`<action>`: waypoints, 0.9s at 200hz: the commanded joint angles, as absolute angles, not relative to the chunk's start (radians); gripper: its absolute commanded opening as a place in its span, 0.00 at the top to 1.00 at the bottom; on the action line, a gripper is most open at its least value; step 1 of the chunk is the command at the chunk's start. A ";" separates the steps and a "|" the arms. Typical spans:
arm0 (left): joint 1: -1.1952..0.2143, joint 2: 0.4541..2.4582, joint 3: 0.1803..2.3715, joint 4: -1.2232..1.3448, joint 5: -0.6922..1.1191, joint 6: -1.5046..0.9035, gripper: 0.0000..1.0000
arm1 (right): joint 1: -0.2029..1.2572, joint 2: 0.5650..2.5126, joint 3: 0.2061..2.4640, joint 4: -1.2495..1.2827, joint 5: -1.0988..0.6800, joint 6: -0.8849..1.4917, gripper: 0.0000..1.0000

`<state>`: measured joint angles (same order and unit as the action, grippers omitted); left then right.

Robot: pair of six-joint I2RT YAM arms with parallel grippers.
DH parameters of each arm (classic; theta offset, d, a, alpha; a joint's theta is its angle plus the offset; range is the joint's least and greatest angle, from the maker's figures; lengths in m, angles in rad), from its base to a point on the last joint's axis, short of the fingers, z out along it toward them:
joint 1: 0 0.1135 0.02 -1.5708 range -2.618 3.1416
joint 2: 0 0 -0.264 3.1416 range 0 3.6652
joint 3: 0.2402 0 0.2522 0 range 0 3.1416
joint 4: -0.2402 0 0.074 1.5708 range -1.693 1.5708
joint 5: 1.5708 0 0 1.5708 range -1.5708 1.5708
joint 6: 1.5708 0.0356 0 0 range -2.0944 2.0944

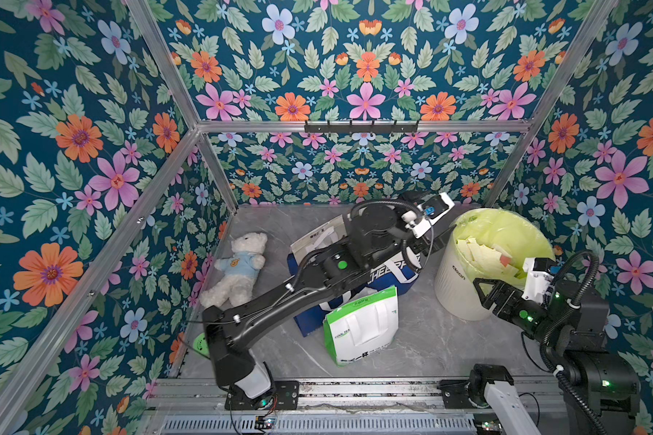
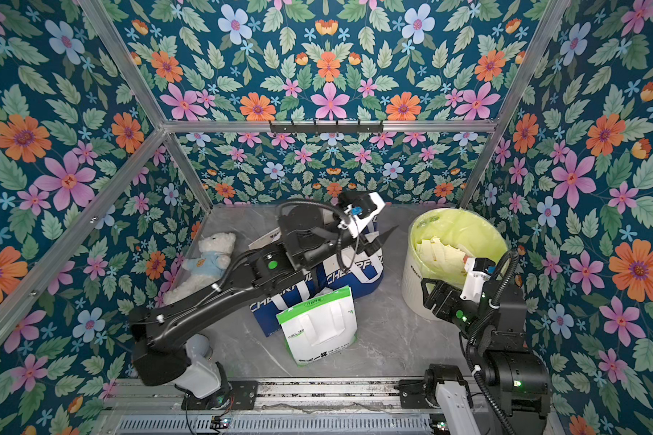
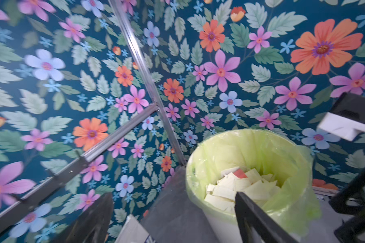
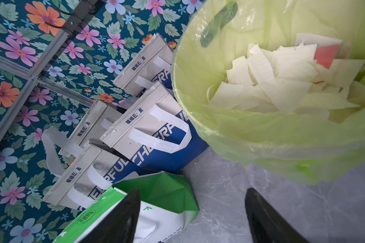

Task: Shred takeout receipts and throw away
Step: Move the trash bin to the center of the board.

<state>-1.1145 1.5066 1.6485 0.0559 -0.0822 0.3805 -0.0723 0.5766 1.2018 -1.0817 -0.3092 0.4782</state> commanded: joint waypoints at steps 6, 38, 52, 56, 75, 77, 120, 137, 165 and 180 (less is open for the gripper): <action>-1.113 1.301 1.443 0.109 -0.352 0.465 0.07 | -0.072 0.583 1.167 -1.131 -0.260 0.566 0.23; -1.109 1.026 1.100 0.260 -0.716 0.568 0.07 | -0.072 0.624 1.092 -1.148 -0.078 0.604 0.23; -1.093 0.923 0.996 0.283 -0.831 0.562 0.06 | -0.071 0.651 1.048 -1.085 -0.042 0.604 0.23; -1.085 0.893 0.973 0.282 -0.850 0.557 0.06 | -0.071 0.661 1.036 -1.063 -0.035 0.607 0.23; -1.044 0.767 0.887 0.289 -0.912 0.535 0.07 | -0.073 0.720 0.993 -0.940 -0.024 0.590 0.23; -1.041 0.757 0.878 0.294 -0.917 0.538 0.07 | -0.074 0.727 0.989 -0.925 -0.023 0.587 0.23; -0.942 0.598 0.738 0.472 -0.984 0.673 0.06 | -0.074 0.839 0.932 -0.569 -0.076 0.522 0.23; -0.873 0.600 0.741 0.406 -0.941 0.634 0.04 | -0.074 0.903 0.939 -0.474 -0.073 0.477 0.23; -0.771 0.660 0.754 0.334 -0.883 0.574 0.03 | -0.076 1.045 0.996 -0.380 -0.092 0.397 0.23; -0.717 0.701 0.754 0.342 -0.838 0.553 0.03 | -0.085 1.127 1.042 -0.331 -0.136 0.367 0.22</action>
<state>-0.7765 0.6571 0.7502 0.3557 -0.9077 0.5980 -0.0761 1.0340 0.9905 -0.5255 -0.0845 0.4538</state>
